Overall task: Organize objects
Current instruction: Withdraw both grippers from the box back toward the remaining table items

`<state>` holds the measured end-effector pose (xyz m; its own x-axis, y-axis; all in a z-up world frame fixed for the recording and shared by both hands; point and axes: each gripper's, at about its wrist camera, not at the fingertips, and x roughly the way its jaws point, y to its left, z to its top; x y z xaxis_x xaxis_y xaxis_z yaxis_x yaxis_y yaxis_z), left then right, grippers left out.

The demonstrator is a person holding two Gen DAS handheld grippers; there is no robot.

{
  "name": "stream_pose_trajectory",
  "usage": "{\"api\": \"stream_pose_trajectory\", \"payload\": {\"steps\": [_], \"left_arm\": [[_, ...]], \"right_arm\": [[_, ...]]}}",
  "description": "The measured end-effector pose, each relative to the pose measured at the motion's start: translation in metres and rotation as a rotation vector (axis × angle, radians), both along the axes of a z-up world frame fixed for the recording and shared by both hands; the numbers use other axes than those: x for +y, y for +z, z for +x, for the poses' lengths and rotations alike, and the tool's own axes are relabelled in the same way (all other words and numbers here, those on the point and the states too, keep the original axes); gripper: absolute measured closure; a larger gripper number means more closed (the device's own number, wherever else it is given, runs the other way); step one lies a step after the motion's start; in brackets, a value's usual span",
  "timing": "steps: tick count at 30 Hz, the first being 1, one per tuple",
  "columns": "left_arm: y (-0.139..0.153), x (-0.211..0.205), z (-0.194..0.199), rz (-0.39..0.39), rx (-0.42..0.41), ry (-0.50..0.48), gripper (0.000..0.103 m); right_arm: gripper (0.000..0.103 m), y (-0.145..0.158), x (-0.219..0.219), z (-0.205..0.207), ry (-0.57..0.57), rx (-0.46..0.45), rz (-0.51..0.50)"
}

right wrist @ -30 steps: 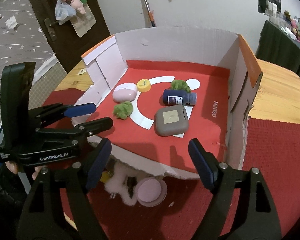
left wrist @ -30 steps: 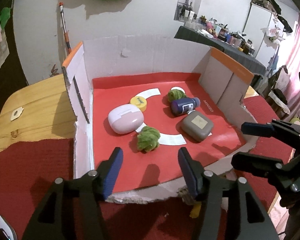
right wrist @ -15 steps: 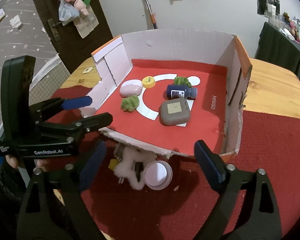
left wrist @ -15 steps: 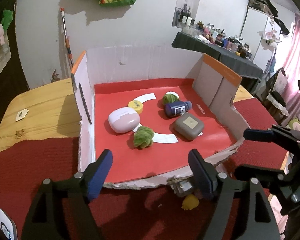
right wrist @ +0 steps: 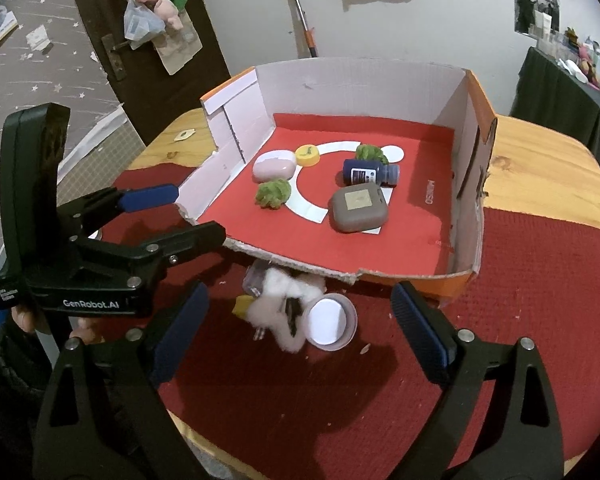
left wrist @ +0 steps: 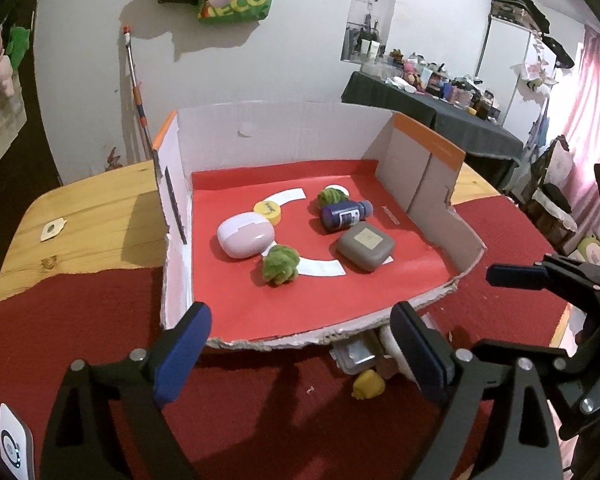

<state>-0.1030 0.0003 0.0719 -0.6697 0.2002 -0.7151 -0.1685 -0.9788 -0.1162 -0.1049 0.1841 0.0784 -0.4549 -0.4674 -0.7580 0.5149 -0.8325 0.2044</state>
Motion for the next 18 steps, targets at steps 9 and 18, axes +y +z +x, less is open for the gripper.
{"api": "stream_pose_trajectory", "payload": {"steps": [9, 18], "left_arm": [[-0.001, 0.002, 0.007, 0.012, -0.007, -0.001, 0.010], [-0.011, 0.008, 0.017, 0.036, -0.033, -0.005, 0.004]], "right_arm": [[0.006, -0.008, 0.000, 0.008, 0.009, -0.025, -0.001], [0.006, -0.022, 0.001, 0.011, 0.012, -0.061, 0.008]]}}
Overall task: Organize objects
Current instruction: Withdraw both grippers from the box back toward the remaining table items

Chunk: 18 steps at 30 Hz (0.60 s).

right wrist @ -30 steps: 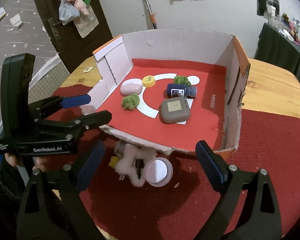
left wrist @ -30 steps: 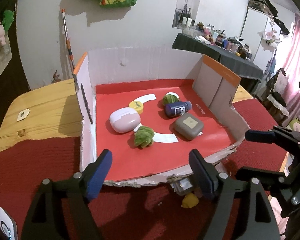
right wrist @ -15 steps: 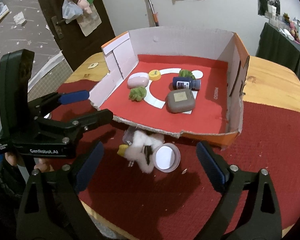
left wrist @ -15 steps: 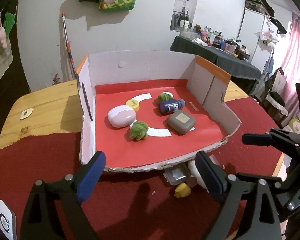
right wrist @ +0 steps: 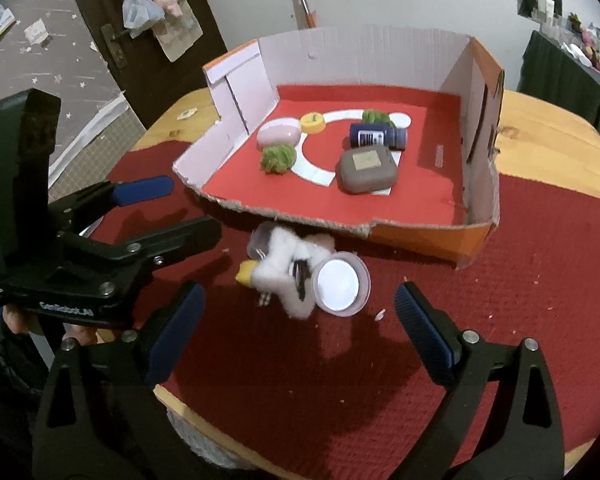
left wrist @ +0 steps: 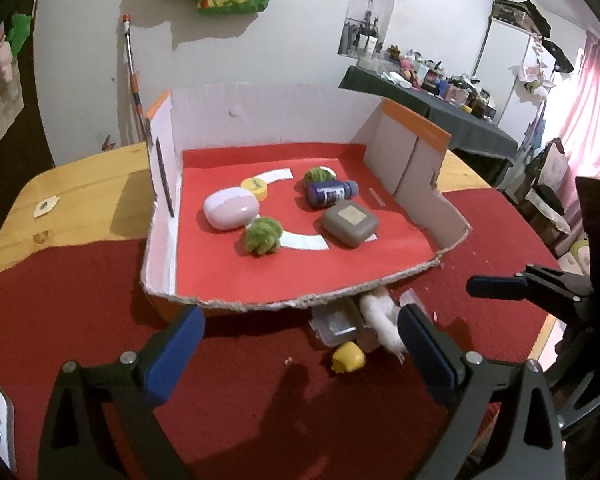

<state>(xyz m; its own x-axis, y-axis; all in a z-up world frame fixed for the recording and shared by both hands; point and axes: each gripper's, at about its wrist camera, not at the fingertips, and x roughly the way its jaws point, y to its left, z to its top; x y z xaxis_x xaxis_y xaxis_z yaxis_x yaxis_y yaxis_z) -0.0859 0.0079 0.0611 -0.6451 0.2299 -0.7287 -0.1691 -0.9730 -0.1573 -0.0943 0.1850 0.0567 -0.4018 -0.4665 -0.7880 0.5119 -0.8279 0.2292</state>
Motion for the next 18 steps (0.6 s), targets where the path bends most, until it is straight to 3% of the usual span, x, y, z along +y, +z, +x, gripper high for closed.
{"api": "stream_pose_trajectory", "payload": {"steps": [18], "left_arm": [[-0.028, -0.004, 0.012, 0.026, -0.080, 0.013, 0.004]], "right_arm": [[0.006, -0.034, 0.001, 0.007, 0.000, -0.071, 0.047]]}}
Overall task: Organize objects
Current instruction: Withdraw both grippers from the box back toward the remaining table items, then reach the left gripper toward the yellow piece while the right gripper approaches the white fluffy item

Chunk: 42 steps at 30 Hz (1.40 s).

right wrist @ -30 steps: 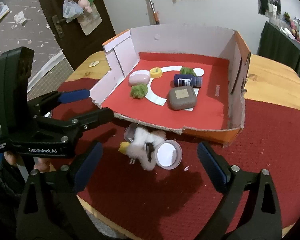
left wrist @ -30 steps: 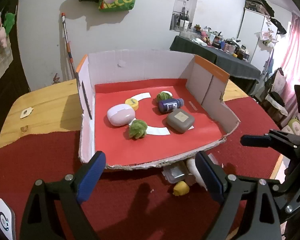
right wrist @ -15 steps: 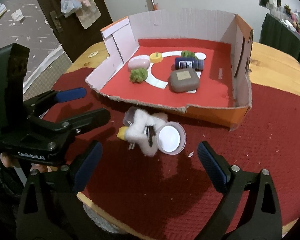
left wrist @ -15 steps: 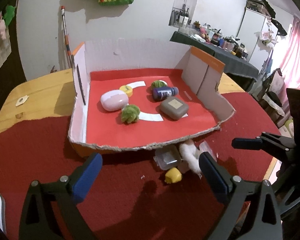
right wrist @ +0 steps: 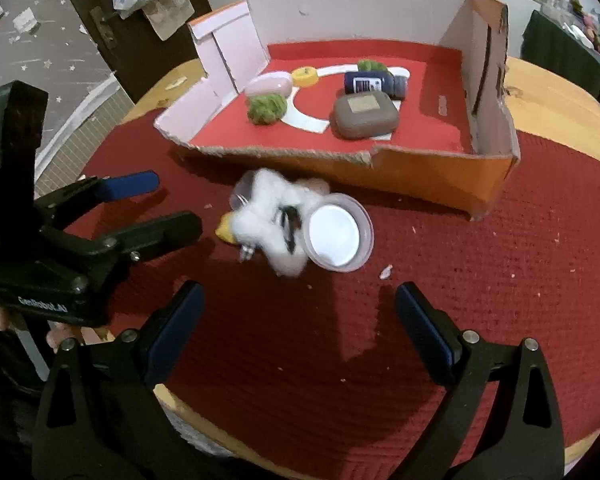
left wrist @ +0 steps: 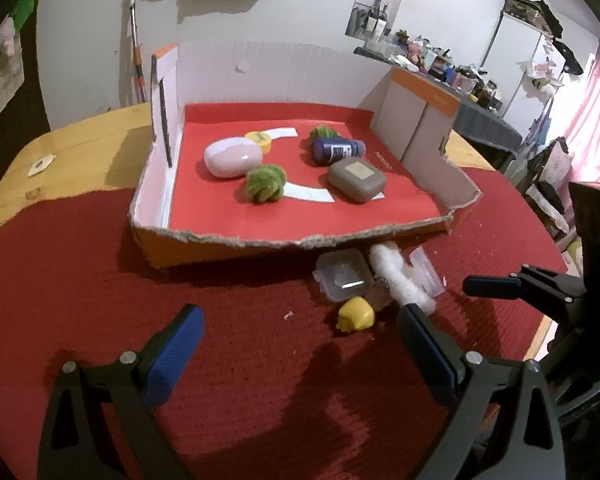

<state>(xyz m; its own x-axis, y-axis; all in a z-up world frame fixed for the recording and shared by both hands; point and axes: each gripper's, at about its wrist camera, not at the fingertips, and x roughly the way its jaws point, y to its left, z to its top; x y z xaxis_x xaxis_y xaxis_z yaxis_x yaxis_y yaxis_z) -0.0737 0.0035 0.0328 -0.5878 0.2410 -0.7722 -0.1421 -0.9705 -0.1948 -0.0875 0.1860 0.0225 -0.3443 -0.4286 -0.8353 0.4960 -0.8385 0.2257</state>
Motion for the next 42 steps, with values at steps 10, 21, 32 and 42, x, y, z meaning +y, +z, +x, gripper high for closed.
{"api": "stream_pose_trajectory", "payload": {"steps": [10, 21, 32, 42], "left_arm": [[-0.015, 0.002, 0.004, -0.001, -0.042, -0.009, 0.004], [-0.015, 0.007, 0.005, 0.014, -0.050, -0.037, 0.012], [-0.015, 0.029, -0.002, -0.023, -0.033, -0.098, 0.039], [-0.016, 0.033, -0.006, -0.019, -0.022, -0.117, 0.078]], "right_arm": [[0.005, -0.007, 0.001, 0.003, 0.000, 0.002, 0.021], [0.006, 0.005, 0.026, -0.003, -0.063, 0.043, -0.002], [0.014, 0.010, 0.030, -0.022, -0.092, 0.058, -0.055], [0.018, -0.001, 0.021, -0.036, -0.100, 0.073, -0.010]]}}
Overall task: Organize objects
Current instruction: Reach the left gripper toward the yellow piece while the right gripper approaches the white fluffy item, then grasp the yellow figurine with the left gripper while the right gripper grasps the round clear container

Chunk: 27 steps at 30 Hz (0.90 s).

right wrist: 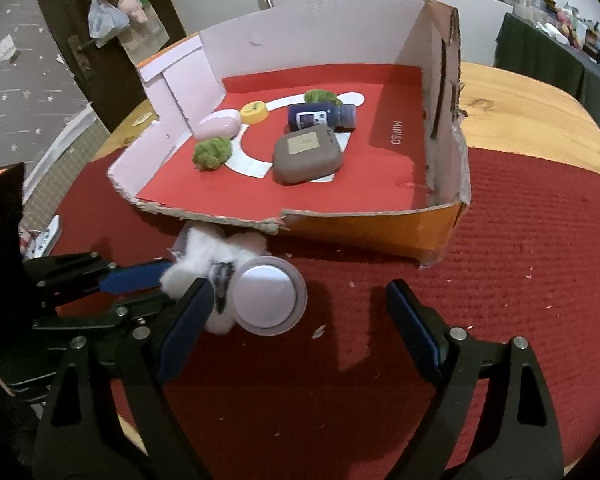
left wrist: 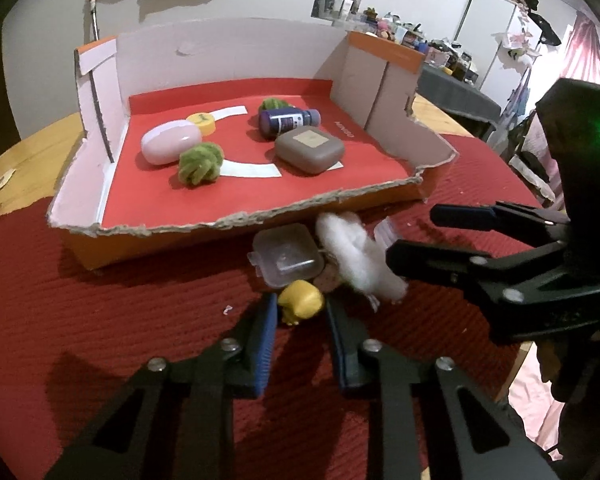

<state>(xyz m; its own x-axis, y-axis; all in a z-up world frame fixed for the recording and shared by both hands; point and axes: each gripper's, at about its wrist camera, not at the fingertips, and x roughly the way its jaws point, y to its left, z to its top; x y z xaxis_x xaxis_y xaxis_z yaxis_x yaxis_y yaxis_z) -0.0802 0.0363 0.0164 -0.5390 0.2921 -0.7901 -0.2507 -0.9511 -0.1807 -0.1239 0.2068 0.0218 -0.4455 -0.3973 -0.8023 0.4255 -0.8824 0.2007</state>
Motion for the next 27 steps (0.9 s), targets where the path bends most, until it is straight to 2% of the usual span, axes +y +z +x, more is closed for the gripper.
{"api": "stream_pose_trajectory", "payload": {"steps": [10, 11, 13, 20, 21, 24, 27], "left_arm": [[0.000, 0.004, -0.005, 0.005, -0.006, -0.021, 0.076], [0.000, 0.004, -0.006, 0.006, -0.007, -0.020, 0.072], [0.000, 0.006, -0.006, 0.008, -0.005, -0.024, 0.070], [-0.001, 0.013, -0.002, -0.016, 0.015, -0.033, 0.068], [-0.001, 0.014, -0.001, -0.024, 0.021, -0.034, 0.070], [-0.001, 0.015, 0.001, -0.024, 0.021, -0.043, 0.079], [0.000, 0.011, 0.003, -0.010, 0.018, -0.040, 0.079]], "right_arm": [[0.021, -0.006, 0.005, -0.007, -0.025, 0.009, 0.045], [0.026, -0.006, 0.004, -0.007, -0.024, 0.016, 0.051], [0.028, -0.006, 0.002, -0.007, -0.022, 0.024, 0.060], [0.045, -0.006, 0.000, -0.005, -0.006, 0.034, 0.085], [0.047, -0.006, -0.001, -0.004, -0.001, 0.037, 0.088], [0.062, -0.005, -0.005, 0.000, 0.020, 0.044, 0.087], [0.064, -0.003, -0.006, 0.003, 0.028, 0.044, 0.080]]}}
